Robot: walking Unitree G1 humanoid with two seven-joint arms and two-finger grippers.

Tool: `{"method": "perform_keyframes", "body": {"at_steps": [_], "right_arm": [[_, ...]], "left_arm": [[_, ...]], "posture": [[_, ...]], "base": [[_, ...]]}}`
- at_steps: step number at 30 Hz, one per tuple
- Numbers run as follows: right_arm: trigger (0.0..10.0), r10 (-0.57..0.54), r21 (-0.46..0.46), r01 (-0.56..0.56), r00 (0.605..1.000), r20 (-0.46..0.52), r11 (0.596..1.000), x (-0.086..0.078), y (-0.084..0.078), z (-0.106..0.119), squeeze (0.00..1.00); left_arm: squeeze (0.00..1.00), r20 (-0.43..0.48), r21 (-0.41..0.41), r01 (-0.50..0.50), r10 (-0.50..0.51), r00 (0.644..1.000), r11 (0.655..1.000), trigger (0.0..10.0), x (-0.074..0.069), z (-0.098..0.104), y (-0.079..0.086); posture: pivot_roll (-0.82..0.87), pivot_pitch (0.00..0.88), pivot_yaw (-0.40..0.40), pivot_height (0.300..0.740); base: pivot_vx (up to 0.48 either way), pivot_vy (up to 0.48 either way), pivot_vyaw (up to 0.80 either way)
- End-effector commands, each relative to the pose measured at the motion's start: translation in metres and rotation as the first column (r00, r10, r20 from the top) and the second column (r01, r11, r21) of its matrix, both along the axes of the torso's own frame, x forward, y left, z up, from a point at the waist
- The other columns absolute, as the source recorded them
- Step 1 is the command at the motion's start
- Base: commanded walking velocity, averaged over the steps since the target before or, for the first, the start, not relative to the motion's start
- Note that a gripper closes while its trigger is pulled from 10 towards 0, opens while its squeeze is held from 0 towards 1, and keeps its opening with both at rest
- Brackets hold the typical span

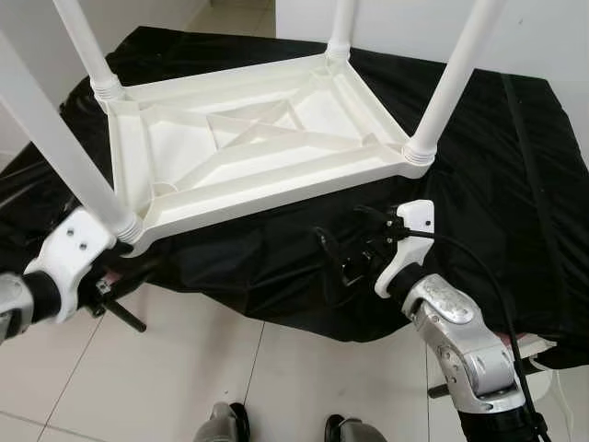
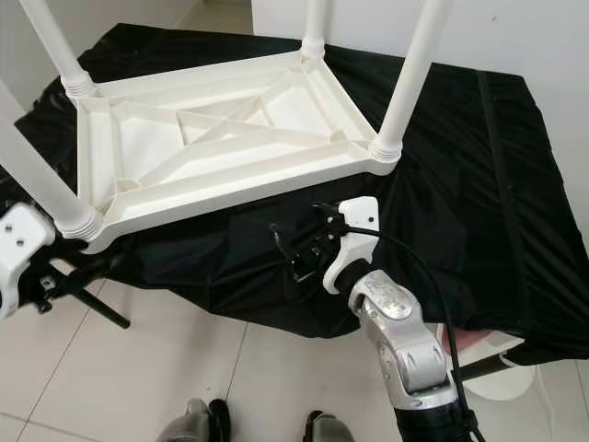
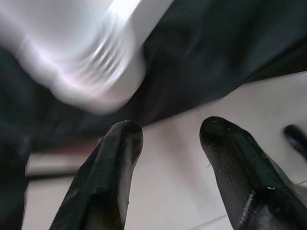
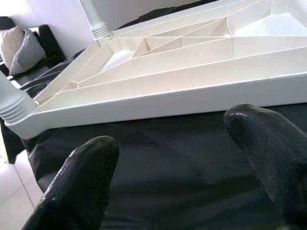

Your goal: Building children table

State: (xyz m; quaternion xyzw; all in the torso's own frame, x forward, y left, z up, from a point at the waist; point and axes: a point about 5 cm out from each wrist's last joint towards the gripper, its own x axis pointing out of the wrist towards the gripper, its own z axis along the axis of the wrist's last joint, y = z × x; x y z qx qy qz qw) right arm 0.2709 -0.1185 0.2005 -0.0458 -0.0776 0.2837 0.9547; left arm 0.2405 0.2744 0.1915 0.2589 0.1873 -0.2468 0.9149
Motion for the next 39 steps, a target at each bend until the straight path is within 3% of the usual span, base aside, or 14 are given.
{"method": "perform_keyframes", "body": {"at_steps": [1, 5, 8, 10, 11, 14, 15, 20, 21, 29, 30, 33, 35, 39], "right_arm": [[10.0, 0.006, -0.001, -0.006, 1.0, 0.008, 1.0, -0.001, 0.0, 0.0, 0.0], [10.0, 0.011, -0.004, -0.011, 1.0, 0.01, 1.0, -0.001, 0.0, 0.001, 0.0], [10.0, 0.184, -0.026, -0.184, 0.983, -0.014, 0.983, -0.011, 0.013, 0.0, 0.0], [10.0, 0.184, -0.026, -0.184, 0.983, -0.014, 0.983, -0.011, 0.013, 0.0, 0.0], [10.0, 0.312, -0.023, -0.313, 0.949, -0.03, 0.949, -0.02, 0.023, 0.001, 0.0], [10.0, 0.312, -0.023, -0.313, 0.949, -0.03, 0.949, -0.02, 0.023, 0.001, 0.0], [10.0, 0.427, -0.002, -0.427, 0.903, -0.046, 0.904, -0.029, 0.031, 0.004, 0.0], [10.0, 0.427, -0.002, -0.427, 0.903, -0.046, 0.904, -0.029, 0.031, 0.004, 0.0], [10.0, 0.512, -0.013, -0.513, 0.858, -0.05, 0.858, -0.035, 0.036, 0.008, 0.0], [10.0, 0.546, -0.016, -0.547, 0.837, -0.05, 0.837, -0.037, 0.039, 0.01, 0.0], [10.0, 0.557, -0.018, -0.558, 0.829, -0.048, 0.83, -0.038, 0.041, 0.011, 0.0], [10.0, 0.557, -0.018, -0.558, 0.829, -0.048, 0.83, -0.038, 0.041, 0.011, 0.0], [10.0, 0.554, -0.03, -0.557, 0.829, -0.083, 0.83, -0.041, 0.041, 0.002, 0.0], [10.0, 0.55, -0.035, -0.556, 0.829, -0.101, 0.83, -0.043, 0.04, -0.003, 0.0]], "left_arm": [[0.0, 0.036, 0.026, -0.091, 0.09, 0.995, 0.996, 10.0, 0.0, 0.001, 0.009], [0.0, 0.04, 0.031, -0.181, 0.18, 0.983, 0.983, 10.0, 0.0, -0.002, 0.02], [0.0, 0.109, 0.083, -0.427, 0.418, 0.902, 0.9, 10.0, -0.001, 0.002, 0.057], [0.0, 0.109, 0.083, -0.427, 0.418, 0.902, 0.9, 10.0, -0.001, 0.002, 0.057], [0.0, 0.183, 0.087, -0.541, 0.52, 0.834, 0.836, 10.0, 0.002, 0.01, 0.072], [0.0, 0.183, 0.087, -0.541, 0.52, 0.834, 0.836, 10.0, 0.002, 0.01, 0.072], [0.0, 0.257, 0.058, -0.647, 0.615, 0.746, 0.76, 10.0, 0.006, 0.017, 0.083], [0.0, 0.257, 0.058, -0.647, 0.615, 0.746, 0.76, 10.0, 0.006, 0.017, 0.083], [0.0, 0.313, -0.009, -0.705, 0.672, 0.671, 0.709, 10.0, 0.015, 0.021, 0.084], [0.0, 0.316, -0.078, -0.674, 0.659, 0.682, 0.735, 10.0, 0.029, 0.019, 0.068], [0.0, 0.305, -0.128, -0.583, 0.591, 0.747, 0.802, 10.0, 0.044, 0.015, 0.045], [0.0, 0.305, -0.128, -0.583, 0.591, 0.747, 0.802, 10.0, 0.044, 0.015, 0.045], [0.0, 0.274, -0.214, -0.364, 0.414, 0.868, 0.906, 10.0, 0.062, 0.01, -0.005], [0.0, 0.267, -0.236, -0.293, 0.352, 0.897, 0.926, 10.0, 0.065, 0.01, -0.021]], "posture": [[-0.06, 0.164, 0.058, 0.74], [-0.06, 0.164, 0.058, 0.74], [-0.05, 0.159, 0.048, 0.74], [-0.05, 0.159, 0.048, 0.74], [-0.05, 0.16, 0.046, 0.74], [-0.05, 0.16, 0.046, 0.74], [-0.05, 0.16, 0.046, 0.74], [-0.05, 0.16, 0.046, 0.74], [-0.05, 0.163, 0.051, 0.74], [-0.05, 0.161, 0.049, 0.74], [-0.05, 0.162, 0.052, 0.74], [-0.05, 0.162, 0.052, 0.74], [-0.05, 0.165, 0.053, 0.74], [-0.05, 0.165, 0.053, 0.74]], "base": [[0.0, 0.0, 0.0], [0.0, 0.0, 0.0], [0.0, 0.0, 0.0], [0.0, 0.0, 0.0], [0.0, 0.0, 0.0], [0.0, 0.0, 0.0], [0.0, 0.0, 0.0], [0.0, 0.0, 0.0], [0.0, 0.0, 0.0], [0.0, 0.0, 0.0], [0.0, 0.0, 0.0], [0.0, 0.0, 0.0], [0.0, 0.0, 0.0], [0.0, 0.0, 0.0]]}}
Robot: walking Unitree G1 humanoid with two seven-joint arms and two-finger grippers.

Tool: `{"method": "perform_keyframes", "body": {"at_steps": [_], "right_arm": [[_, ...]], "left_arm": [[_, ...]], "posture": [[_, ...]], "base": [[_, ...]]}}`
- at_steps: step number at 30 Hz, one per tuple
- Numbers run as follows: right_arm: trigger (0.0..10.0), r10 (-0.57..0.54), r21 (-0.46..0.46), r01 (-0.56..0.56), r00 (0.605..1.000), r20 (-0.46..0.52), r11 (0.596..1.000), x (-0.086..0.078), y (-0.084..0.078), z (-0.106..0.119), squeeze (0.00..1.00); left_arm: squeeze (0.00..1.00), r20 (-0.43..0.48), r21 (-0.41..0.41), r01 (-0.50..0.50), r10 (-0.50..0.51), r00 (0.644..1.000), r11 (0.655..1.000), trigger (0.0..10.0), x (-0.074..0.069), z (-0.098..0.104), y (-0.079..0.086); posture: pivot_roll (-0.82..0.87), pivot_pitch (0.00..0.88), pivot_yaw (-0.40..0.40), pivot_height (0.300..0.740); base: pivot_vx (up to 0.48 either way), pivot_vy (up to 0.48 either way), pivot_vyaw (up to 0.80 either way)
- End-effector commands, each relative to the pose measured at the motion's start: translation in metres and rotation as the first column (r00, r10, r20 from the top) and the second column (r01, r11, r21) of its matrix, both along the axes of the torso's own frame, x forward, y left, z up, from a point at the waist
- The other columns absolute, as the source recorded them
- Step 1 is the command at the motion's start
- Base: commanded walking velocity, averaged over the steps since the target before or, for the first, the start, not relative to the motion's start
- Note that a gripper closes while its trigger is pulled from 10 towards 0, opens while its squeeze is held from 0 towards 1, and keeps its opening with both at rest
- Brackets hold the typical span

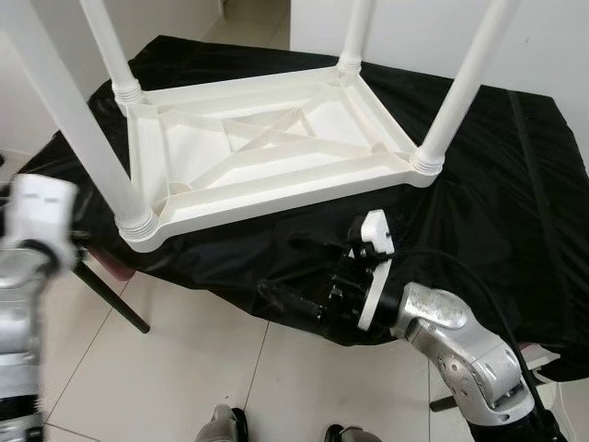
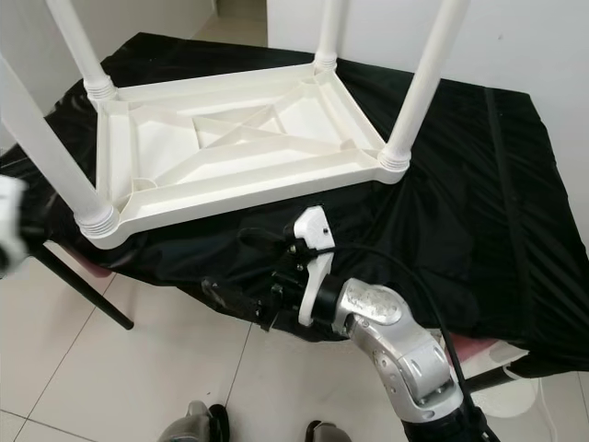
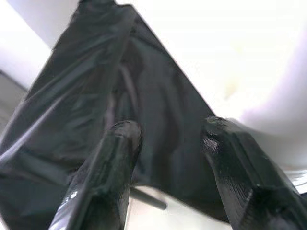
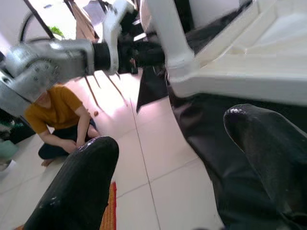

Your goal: Building children table

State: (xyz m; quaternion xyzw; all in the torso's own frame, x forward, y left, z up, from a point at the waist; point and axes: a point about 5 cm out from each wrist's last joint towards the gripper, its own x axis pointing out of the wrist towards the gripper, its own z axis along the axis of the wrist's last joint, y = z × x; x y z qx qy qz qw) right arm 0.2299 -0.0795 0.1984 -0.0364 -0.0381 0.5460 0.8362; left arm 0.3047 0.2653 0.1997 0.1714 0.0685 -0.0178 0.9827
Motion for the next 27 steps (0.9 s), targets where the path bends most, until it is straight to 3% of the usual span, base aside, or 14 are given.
{"method": "perform_keyframes", "body": {"at_steps": [1, 4, 7, 11, 14, 15, 19, 20, 22, 23, 24, 25, 26, 27], "right_arm": [[10.0, 0.007, -0.016, -0.007, 1.0, -0.005, 1.0, -0.003, 0.001, -0.004, 0.0], [10.0, 0.007, -0.016, -0.007, 1.0, -0.005, 1.0, -0.003, 0.001, -0.004, 0.0], [10.0, -0.01, -0.025, 0.01, 1.0, -0.012, 1.0, -0.001, 0.0, -0.007, 0.0], [10.0, -0.01, -0.025, 0.01, 1.0, -0.012, 1.0, -0.001, 0.0, -0.007, 0.0], [10.0, -0.016, -0.03, 0.016, 1.0, -0.014, 0.999, 0.0, 0.0, -0.009, 0.0], [10.0, -0.023, -0.04, 0.023, 1.0, -0.019, 0.999, 0.001, 0.0, -0.012, 0.0], [10.0, -0.023, -0.04, 0.023, 1.0, -0.019, 0.999, 0.001, 0.0, -0.012, 0.0], [10.0, -0.041, -0.06, 0.04, 0.999, -0.023, 0.997, 0.004, 0.0, -0.018, 0.0], [10.0, -0.041, -0.06, 0.04, 0.999, -0.023, 0.997, 0.004, 0.0, -0.018, 0.0], [10.0, -0.068, -0.08, 0.066, 0.997, -0.024, 0.995, 0.007, 0.0, -0.023, 0.0], [10.0, -0.068, -0.08, 0.066, 0.997, -0.024, 0.995, 0.007, 0.0, -0.023, 0.0], [10.0, -0.094, -0.1, 0.092, 0.995, -0.021, 0.991, 0.011, 0.0, -0.027, 0.0], [10.0, -0.114, -0.114, 0.111, 0.993, -0.019, 0.987, 0.013, -0.001, -0.03, 0.0], [10.0, -0.114, -0.114, 0.111, 0.993, -0.019, 0.987, 0.013, -0.001, -0.03, 0.0]], "left_arm": [[0.0, 0.003, -0.026, 0.175, -0.175, 0.985, 0.984, 10.0, 0.001, 0.001, -0.027], [0.0, 0.003, -0.026, 0.175, -0.175, 0.985, 0.984, 10.0, 0.001, 0.001, -0.027], [0.0, 0.002, -0.043, 0.303, -0.303, 0.953, 0.952, 10.0, -0.004, 0.001, -0.044], [0.0, 0.002, -0.043, 0.303, -0.303, 0.953, 0.952, 10.0, -0.004, 0.001, -0.044], [0.0, 0.005, -0.066, 0.366, -0.367, 0.93, 0.928, 10.0, -0.007, 0.002, -0.051], [0.0, 0.013, -0.096, 0.43, -0.431, 0.902, 0.897, 10.0, -0.01, 0.004, -0.058], [0.0, 0.013, -0.096, 0.43, -0.431, 0.902, 0.897, 10.0, -0.01, 0.004, -0.058], [0.0, 0.015, -0.137, 0.547, -0.55, 0.835, 0.826, 10.0, -0.016, 0.006, -0.074], [0.0, 0.015, -0.137, 0.547, -0.55, 0.835, 0.826, 10.0, -0.016, 0.006, -0.074], [0.0, 0.018, -0.172, 0.651, -0.658, 0.753, 0.74, 10.0, -0.024, 0.008, -0.088], [0.0, 0.018, -0.172, 0.651, -0.658, 0.753, 0.74, 10.0, -0.024, 0.008, -0.088], [0.0, 0.022, -0.196, 0.735, -0.746, 0.666, 0.65, 10.0, -0.032, 0.011, -0.101], [0.0, 0.031, -0.205, 0.776, -0.788, 0.614, 0.597, 10.0, -0.037, 0.013, -0.111], [0.0, 0.031, -0.205, 0.776, -0.788, 0.614, 0.597, 10.0, -0.037, 0.013, -0.111]], "posture": [[-0.05, 0.165, 0.054, 0.74], [-0.05, 0.165, 0.054, 0.74], [-0.05, 0.162, 0.054, 0.74], [-0.05, 0.162, 0.054, 0.74], [-0.05, 0.162, 0.054, 0.74], [-0.05, 0.159, 0.049, 0.74], [-0.05, 0.159, 0.049, 0.74], [-0.05, 0.152, 0.045, 0.74], [-0.05, 0.152, 0.045, 0.74], [-0.05, 0.152, 0.045, 0.74], [-0.05, 0.152, 0.045, 0.74], [-0.05, 0.15, 0.045, 0.74], [-0.04, 0.15, 0.045, 0.74], [-0.04, 0.15, 0.045, 0.74]], "base": [[0.0, 0.0, 0.0], [0.0, 0.0, 0.0], [0.0, 0.0, 0.0], [0.0, 0.0, 0.0], [0.0, 0.0, 0.0], [0.0, 0.0, 0.0], [0.0, 0.0, 0.0], [0.0, 0.0, 0.0], [0.0, 0.0, 0.0], [0.0, 0.0, 0.0], [0.0, 0.0, 0.0], [0.0, 0.0, 0.0], [0.0, 0.0, 0.0], [0.0, 0.0, 0.0]]}}
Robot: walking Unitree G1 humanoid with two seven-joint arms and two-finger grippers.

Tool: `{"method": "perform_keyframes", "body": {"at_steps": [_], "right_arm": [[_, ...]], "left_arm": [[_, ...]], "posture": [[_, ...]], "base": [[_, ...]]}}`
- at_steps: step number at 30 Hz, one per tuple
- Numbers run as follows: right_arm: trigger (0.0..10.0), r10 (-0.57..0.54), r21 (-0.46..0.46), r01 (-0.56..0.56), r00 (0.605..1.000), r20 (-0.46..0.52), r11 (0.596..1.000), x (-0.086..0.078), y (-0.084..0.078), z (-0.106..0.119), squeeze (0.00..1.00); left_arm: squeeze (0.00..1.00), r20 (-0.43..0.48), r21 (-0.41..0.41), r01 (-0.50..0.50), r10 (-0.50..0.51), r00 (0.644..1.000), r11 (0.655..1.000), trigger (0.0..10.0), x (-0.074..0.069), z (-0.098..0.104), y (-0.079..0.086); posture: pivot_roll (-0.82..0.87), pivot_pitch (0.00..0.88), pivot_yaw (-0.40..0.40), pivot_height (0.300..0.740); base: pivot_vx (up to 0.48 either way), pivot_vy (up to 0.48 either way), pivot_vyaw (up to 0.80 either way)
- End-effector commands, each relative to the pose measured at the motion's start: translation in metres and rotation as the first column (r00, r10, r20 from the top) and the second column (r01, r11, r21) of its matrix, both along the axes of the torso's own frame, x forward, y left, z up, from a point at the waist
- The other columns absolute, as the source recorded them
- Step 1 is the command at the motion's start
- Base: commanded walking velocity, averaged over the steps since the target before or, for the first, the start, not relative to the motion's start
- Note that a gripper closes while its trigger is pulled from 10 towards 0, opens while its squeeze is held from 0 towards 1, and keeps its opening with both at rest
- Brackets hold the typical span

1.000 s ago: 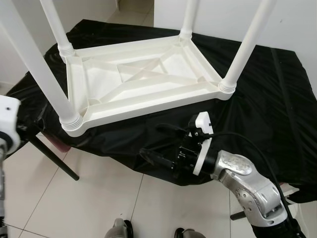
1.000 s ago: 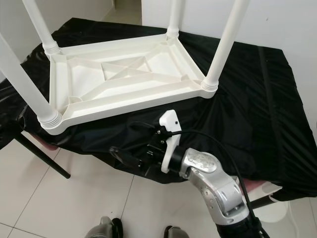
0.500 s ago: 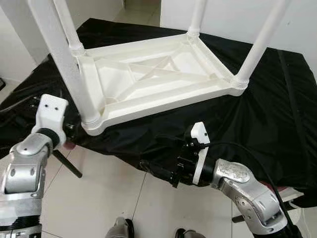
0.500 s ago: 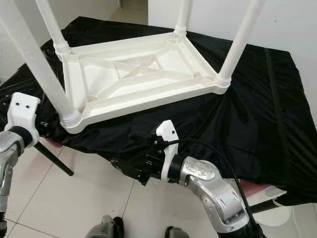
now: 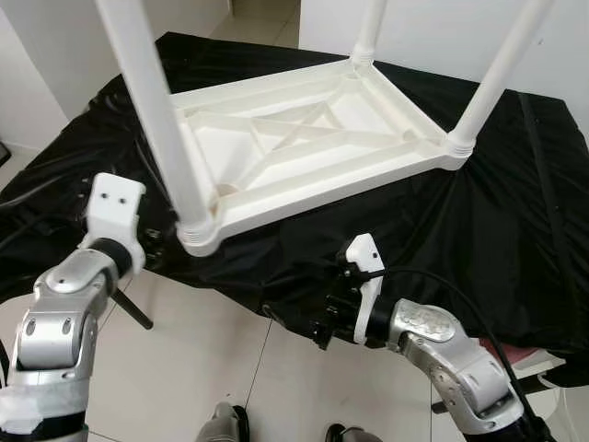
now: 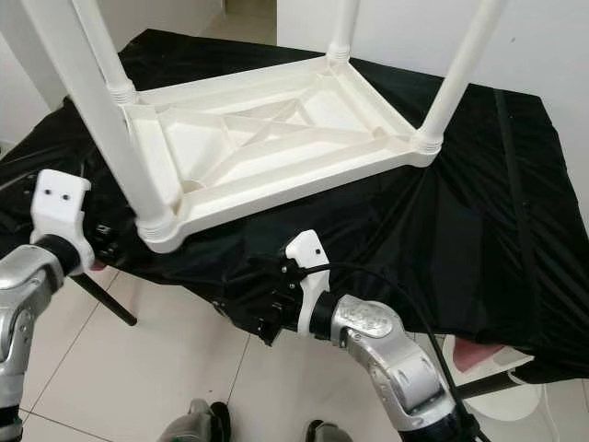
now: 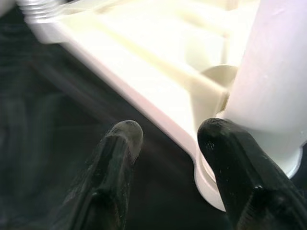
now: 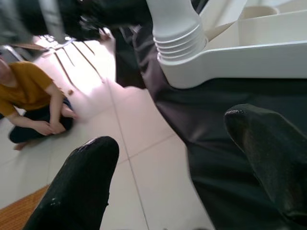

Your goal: Building children table

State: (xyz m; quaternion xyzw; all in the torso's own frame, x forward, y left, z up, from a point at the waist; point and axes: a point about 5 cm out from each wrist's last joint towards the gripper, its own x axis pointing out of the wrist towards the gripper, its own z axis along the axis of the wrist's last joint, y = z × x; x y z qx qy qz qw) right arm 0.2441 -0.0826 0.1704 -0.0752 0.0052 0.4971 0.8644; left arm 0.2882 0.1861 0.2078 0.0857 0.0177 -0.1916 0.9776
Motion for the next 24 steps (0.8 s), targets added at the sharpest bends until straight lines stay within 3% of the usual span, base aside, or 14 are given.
{"method": "perform_keyframes", "body": {"at_steps": [1, 5, 7, 13, 15, 16, 18, 19, 20, 21, 22, 23, 24], "right_arm": [[10.0, -0.011, -0.013, 0.012, 1.0, 0.005, 1.0, 0.001, 0.002, -0.004, 0.0], [10.0, -0.021, -0.016, 0.021, 1.0, 0.006, 1.0, 0.002, 0.002, -0.005, 0.0], [10.0, -0.042, -0.013, 0.042, 0.999, 0.011, 0.999, 0.004, 0.0, -0.004, 0.0], [10.0, -0.047, -0.014, 0.047, 0.999, 0.015, 0.999, 0.005, 0.0, -0.004, 0.0], [10.0, -0.048, -0.013, 0.048, 0.999, 0.015, 0.999, 0.005, -0.001, -0.005, 0.0], [10.0, -0.053, -0.015, 0.054, 0.998, 0.018, 0.998, 0.006, -0.001, -0.005, 0.0], [10.0, -0.038, -0.02, 0.038, 0.999, 0.021, 0.999, 0.005, 0.001, -0.006, 0.0], [10.0, -0.01, -0.022, 0.011, 1.0, 0.02, 1.0, 0.004, 0.004, -0.006, 0.0], [10.0, -0.01, -0.022, 0.011, 1.0, 0.02, 1.0, 0.004, 0.004, -0.006, 0.0], [10.0, 0.028, -0.018, -0.028, 1.0, 0.006, 0.999, 0.002, 0.007, -0.006, 0.0], [10.0, 0.085, -0.024, -0.085, 0.996, -0.007, 0.996, -0.003, 0.009, -0.006, 0.0], [10.0, 0.085, -0.024, -0.085, 0.996, -0.007, 0.996, -0.003, 0.009, -0.006, 0.0], [10.0, 0.142, -0.037, -0.143, 0.99, -0.022, 0.989, -0.009, 0.009, -0.007, 0.0]], "left_arm": [[0.0, -0.042, -0.003, 0.578, -0.577, 0.815, 0.816, 10.0, -0.024, 0.007, -0.039], [0.0, -0.041, 0.001, 0.598, -0.597, 0.801, 0.801, 10.0, -0.027, 0.008, -0.043], [0.0, -0.035, 0.013, 0.575, -0.575, 0.818, 0.818, 10.0, -0.022, 0.012, -0.035], [0.0, -0.034, 0.008, 0.572, -0.572, 0.82, 0.82, 10.0, -0.022, 0.013, -0.035], [0.0, -0.036, 0.006, 0.588, -0.587, 0.809, 0.809, 10.0, -0.025, 0.015, -0.035], [0.0, -0.043, -0.003, 0.623, -0.622, 0.782, 0.783, 10.0, -0.03, 0.016, -0.039], [0.0, -0.032, -0.001, 0.618, -0.617, 0.786, 0.786, 10.0, -0.028, 0.021, -0.037], [0.0, -0.021, 0.036, 0.531, -0.531, 0.847, 0.846, 10.0, -0.016, 0.022, -0.03], [0.0, -0.021, 0.036, 0.531, -0.531, 0.847, 0.846, 10.0, -0.016, 0.022, -0.03], [0.0, -0.008, 0.065, 0.458, -0.459, 0.889, 0.886, 10.0, -0.007, 0.022, -0.024], [0.0, -0.003, 0.102, 0.314, -0.315, 0.949, 0.944, 10.0, 0.007, 0.021, -0.012], [0.0, -0.003, 0.102, 0.314, -0.315, 0.949, 0.944, 10.0, 0.007, 0.021, -0.012], [0.0, 0.008, 0.119, 0.191, -0.193, 0.981, 0.974, 10.0, 0.017, 0.021, -0.002]], "posture": [[-0.04, 0.15, 0.045, 0.74], [-0.04, 0.15, 0.045, 0.74], [-0.05, 0.152, 0.047, 0.74], [-0.05, 0.153, 0.047, 0.74], [-0.05, 0.153, 0.047, 0.74], [-0.04, 0.155, 0.045, 0.74], [-0.03, 0.159, 0.043, 0.74], [-0.03, 0.157, 0.044, 0.74], [-0.03, 0.157, 0.044, 0.74], [-0.03, 0.157, 0.044, 0.74], [-0.03, 0.157, 0.044, 0.74], [-0.03, 0.157, 0.044, 0.74], [-0.03, 0.156, 0.043, 0.74]], "base": [[0.0, 0.0, 0.0], [0.0, 0.0, 0.0], [0.0, 0.0, 0.0], [0.0, 0.0, 0.0], [0.0, 0.0, 0.0], [0.0, 0.0, 0.0], [0.0, 0.0, 0.0], [0.0, 0.0, 0.0], [0.0, 0.0, 0.0], [0.0, 0.0, 0.0], [0.0, 0.0, 0.0], [0.0, 0.0, 0.0], [0.0, 0.0, 0.0]]}}
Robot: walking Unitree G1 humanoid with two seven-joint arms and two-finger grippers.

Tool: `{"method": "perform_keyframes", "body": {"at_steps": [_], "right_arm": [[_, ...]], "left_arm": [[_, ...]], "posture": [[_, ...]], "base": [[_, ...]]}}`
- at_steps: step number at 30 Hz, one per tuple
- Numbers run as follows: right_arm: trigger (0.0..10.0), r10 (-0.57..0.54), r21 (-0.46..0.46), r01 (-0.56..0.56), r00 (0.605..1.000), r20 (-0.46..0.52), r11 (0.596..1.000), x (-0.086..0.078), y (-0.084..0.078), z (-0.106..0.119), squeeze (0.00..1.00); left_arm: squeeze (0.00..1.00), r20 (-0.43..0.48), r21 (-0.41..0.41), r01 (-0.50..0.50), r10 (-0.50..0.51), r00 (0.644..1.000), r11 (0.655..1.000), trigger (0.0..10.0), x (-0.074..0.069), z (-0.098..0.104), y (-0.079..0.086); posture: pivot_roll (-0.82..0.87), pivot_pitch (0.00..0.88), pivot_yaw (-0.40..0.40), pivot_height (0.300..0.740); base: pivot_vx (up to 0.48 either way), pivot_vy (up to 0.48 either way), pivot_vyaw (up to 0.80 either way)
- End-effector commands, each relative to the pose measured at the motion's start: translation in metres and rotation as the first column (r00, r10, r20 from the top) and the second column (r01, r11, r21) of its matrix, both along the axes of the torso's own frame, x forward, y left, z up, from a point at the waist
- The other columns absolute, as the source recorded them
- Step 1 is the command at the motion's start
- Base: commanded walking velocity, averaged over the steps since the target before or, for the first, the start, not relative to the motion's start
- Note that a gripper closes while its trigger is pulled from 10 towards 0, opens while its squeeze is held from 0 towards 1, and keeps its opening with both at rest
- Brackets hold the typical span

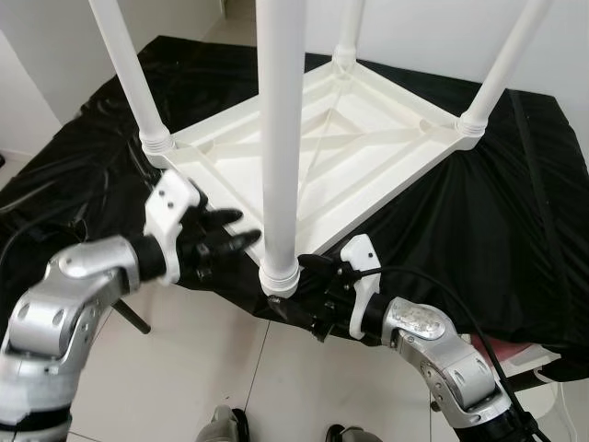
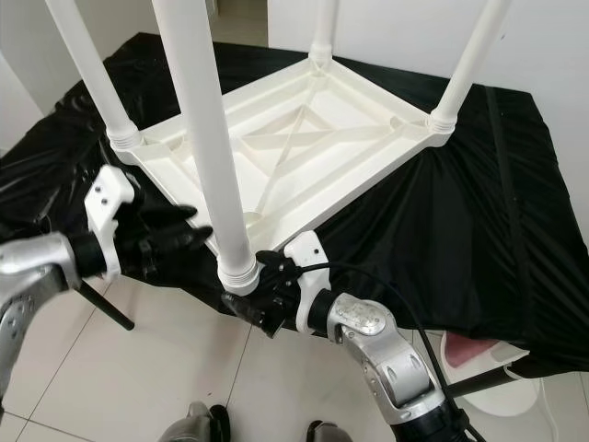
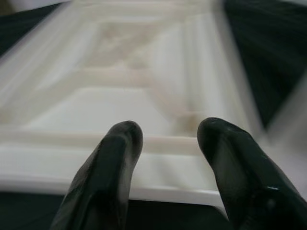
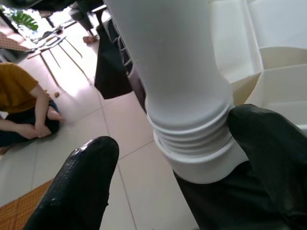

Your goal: Building children table

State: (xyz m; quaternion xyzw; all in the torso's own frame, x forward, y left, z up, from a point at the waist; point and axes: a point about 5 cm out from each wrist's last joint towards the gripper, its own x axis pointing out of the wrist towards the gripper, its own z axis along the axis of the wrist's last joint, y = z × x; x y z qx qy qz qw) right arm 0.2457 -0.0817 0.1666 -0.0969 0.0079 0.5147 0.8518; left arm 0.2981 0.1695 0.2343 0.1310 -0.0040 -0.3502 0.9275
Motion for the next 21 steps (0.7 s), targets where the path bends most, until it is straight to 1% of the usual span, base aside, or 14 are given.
{"method": "perform_keyframes", "body": {"at_steps": [1, 2, 4, 6, 7, 9, 10, 11, 13, 14, 16, 18, 20, 21], "right_arm": [[10.0, 0.138, -0.005, -0.139, 0.99, -0.041, 0.99, -0.015, 0.007, -0.003, 0.0], [10.0, 0.138, -0.005, -0.139, 0.99, -0.041, 0.99, -0.015, 0.007, -0.003, 0.0], [10.0, 0.149, -0.008, -0.149, 0.989, -0.012, 0.989, -0.016, 0.005, 0.0, 0.0], [10.0, 0.137, -0.004, -0.137, 0.99, 0.012, 0.991, -0.015, 0.005, 0.002, 0.0], [10.0, 0.075, -0.004, -0.075, 0.994, 0.082, 0.997, -0.006, 0.007, 0.007, 0.0], [10.0, 0.075, -0.004, -0.075, 0.994, 0.082, 0.997, -0.006, 0.007, 0.007, 0.0], [10.0, 0.014, 0.002, -0.015, 0.99, 0.144, 1.0, 0.001, 0.008, 0.014, 0.0], [10.0, 0.014, 0.002, -0.015, 0.99, 0.144, 1.0, 0.001, 0.008, 0.014, 0.0], [10.0, -0.124, 0.038, 0.118, 0.958, 0.259, 0.992, 0.009, 0.006, 0.029, 0.0], [10.0, -0.124, 0.038, 0.118, 0.958, 0.259, 0.992, 0.009, 0.006, 0.029, 0.0], [10.0, -0.221, 0.116, 0.195, 0.93, 0.295, 0.974, 0.01, 0.005, 0.04, 0.0], [10.0, -0.221, 0.116, 0.195, 0.93, 0.295, 0.974, 0.01, 0.005, 0.04, 0.0], [10.0, -0.179, 0.168, 0.138, 0.947, 0.267, 0.976, 0.003, 0.019, 0.042, 0.0], [10.0, -0.179, 0.168, 0.138, 0.947, 0.267, 0.976, 0.003, 0.019, 0.042, 0.0]], "left_arm": [[0.0, 0.021, 0.027, -0.242, 0.241, 0.97, 0.97, 10.0, 0.014, -0.004, 0.024], [0.0, 0.021, 0.027, -0.242, 0.241, 0.97, 0.97, 10.0, 0.014, -0.004, 0.024], [0.0, 0.036, 0.002, -0.322, 0.321, 0.946, 0.947, 10.0, 0.018, -0.001, 0.033], [0.0, 0.035, -0.007, -0.322, 0.322, 0.946, 0.947, 10.0, 0.018, 0.0, 0.036], [0.0, 0.04, -0.027, -0.328, 0.329, 0.943, 0.944, 10.0, 0.016, 0.003, 0.039], [0.0, 0.04, -0.027, -0.328, 0.329, 0.943, 0.944, 10.0, 0.016, 0.003, 0.039], [0.0, 0.042, -0.046, -0.347, 0.349, 0.936, 0.937, 10.0, 0.013, 0.005, 0.044], [0.0, 0.042, -0.046, -0.347, 0.349, 0.936, 0.937, 10.0, 0.013, 0.005, 0.044], [0.0, 0.047, -0.047, -0.385, 0.387, 0.921, 0.922, 10.0, 0.009, 0.006, 0.053], [0.0, 0.047, -0.047, -0.385, 0.387, 0.921, 0.922, 10.0, 0.009, 0.006, 0.053], [0.0, 0.045, -0.035, -0.415, 0.417, 0.908, 0.909, 10.0, 0.008, 0.003, 0.06], [0.0, 0.045, -0.035, -0.415, 0.417, 0.908, 0.909, 10.0, 0.008, 0.003, 0.06], [0.0, 0.048, -0.034, -0.45, 0.451, 0.891, 0.892, 10.0, 0.01, 0.001, 0.063], [0.0, 0.048, -0.034, -0.45, 0.451, 0.891, 0.892, 10.0, 0.01, 0.001, 0.063]], "posture": [[-0.03, 0.156, 0.043, 0.74], [-0.03, 0.156, 0.043, 0.74], [-0.03, 0.158, 0.044, 0.74], [-0.03, 0.158, 0.044, 0.74], [-0.03, 0.158, 0.044, 0.74], [-0.03, 0.158, 0.044, 0.74], [-0.02, 0.158, 0.036, 0.74], [-0.02, 0.158, 0.036, 0.74], [-0.02, 0.16, 0.031, 0.74], [-0.02, 0.16, 0.031, 0.74], [-0.02, 0.162, 0.028, 0.74], [-0.02, 0.162, 0.028, 0.74], [-0.02, 0.163, 0.03, 0.74], [-0.02, 0.163, 0.03, 0.74]], "base": [[0.0, 0.0, 0.0], [0.0, 0.0, 0.0], [0.0, 0.0, 0.0], [0.0, 0.0, 0.0], [0.0, 0.0, 0.0], [0.0, 0.0, 0.0], [0.0, 0.0, 0.0], [0.0, 0.0, 0.0], [0.0, 0.0, 0.0], [0.0, 0.0, 0.0], [0.0, 0.0, 0.0], [0.0, 0.0, 0.0], [0.0, 0.0, 0.0], [0.0, 0.0, 0.0]]}}
